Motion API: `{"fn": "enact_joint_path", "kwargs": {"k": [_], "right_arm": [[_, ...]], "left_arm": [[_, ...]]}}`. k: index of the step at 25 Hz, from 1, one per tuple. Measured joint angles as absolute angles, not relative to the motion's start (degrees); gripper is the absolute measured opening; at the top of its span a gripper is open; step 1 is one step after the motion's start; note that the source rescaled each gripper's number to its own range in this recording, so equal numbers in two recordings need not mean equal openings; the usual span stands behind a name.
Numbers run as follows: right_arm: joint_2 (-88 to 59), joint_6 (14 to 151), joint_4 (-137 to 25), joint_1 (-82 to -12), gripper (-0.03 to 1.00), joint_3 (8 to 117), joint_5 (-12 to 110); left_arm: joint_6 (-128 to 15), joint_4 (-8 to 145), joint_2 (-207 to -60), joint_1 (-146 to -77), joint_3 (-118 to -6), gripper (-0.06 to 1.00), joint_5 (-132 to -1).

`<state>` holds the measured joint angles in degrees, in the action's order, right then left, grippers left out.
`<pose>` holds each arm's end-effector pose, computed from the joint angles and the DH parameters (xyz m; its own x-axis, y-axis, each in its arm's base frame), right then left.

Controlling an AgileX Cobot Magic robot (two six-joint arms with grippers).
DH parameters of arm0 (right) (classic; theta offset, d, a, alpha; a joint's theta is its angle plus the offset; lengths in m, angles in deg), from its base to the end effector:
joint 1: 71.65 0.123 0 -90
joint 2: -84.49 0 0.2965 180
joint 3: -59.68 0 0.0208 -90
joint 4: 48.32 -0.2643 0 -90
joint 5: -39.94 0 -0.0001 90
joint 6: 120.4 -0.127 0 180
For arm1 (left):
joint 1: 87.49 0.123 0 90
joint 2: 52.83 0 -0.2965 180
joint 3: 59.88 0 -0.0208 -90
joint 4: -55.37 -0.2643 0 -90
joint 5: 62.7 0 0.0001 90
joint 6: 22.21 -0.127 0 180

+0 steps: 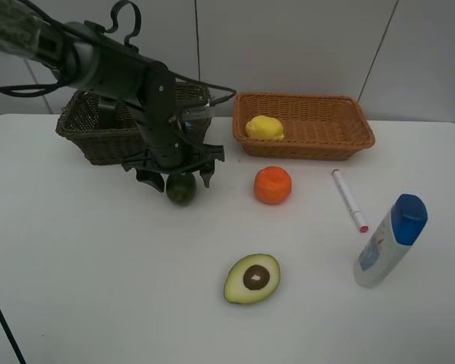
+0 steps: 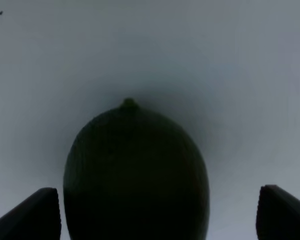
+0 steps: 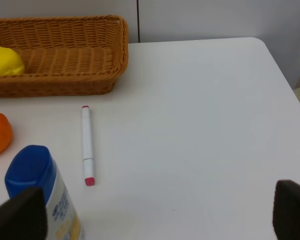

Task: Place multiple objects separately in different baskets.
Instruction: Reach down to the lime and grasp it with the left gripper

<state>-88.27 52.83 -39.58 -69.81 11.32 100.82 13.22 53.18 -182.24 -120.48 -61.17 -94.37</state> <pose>0.0256 -0.0161 0.2712 -0.4370 0.0291 -0.8990 0.1063 0.9941 -0.0195 0.3812 -0.2444 0.0861 -0.9536 -0.0400 -0.2985 0.0136 0.9844 -0.1755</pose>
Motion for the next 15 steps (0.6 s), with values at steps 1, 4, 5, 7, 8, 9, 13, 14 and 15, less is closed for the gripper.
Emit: {"fn": "enact_joint_path", "kwargs": {"k": [1,4,5,7,8,9,13,14,15], "right_arm": [[-88.27,52.83,-39.58,-69.81,0.99,11.32,100.82],[-88.27,52.83,-39.58,-69.81,0.99,11.32,100.82],[-88.27,52.83,-39.58,-69.81,0.99,11.32,100.82],[-88.27,52.83,-39.58,-69.81,0.99,11.32,100.82],[-88.27,52.83,-39.58,-69.81,0.99,11.32,100.82],[-88.27,52.83,-39.58,-69.81,0.99,11.32,100.82],[-88.27,52.83,-39.58,-69.81,0.99,11.32,100.82],[-88.27,52.83,-39.58,-69.81,0.99,11.32,100.82],[-88.27,52.83,-39.58,-69.81,0.99,11.32,100.82]], "left_arm": [[13.22,53.18,-182.84,-120.48,-61.17,0.99,-94.11],[13.4,53.18,-184.67,-120.48,-61.17,0.99,-93.27],[13.51,53.18,-185.18,-120.42,-61.17,0.99,-93.13],[13.88,53.17,-185.44,-120.36,-61.17,0.97,-93.11],[13.87,53.17,-185.47,-120.36,-61.17,0.92,-93.05],[13.91,53.17,-185.47,-120.29,-61.17,0.81,-93.05],[13.93,53.17,-185.33,-120.18,-61.17,0.46,-94.06],[13.6,53.11,-185.03,-120.18,-61.17,0.46,-94.66],[13.19,53.06,-184.36,-120.11,-61.17,0.46,-95.2]]}}
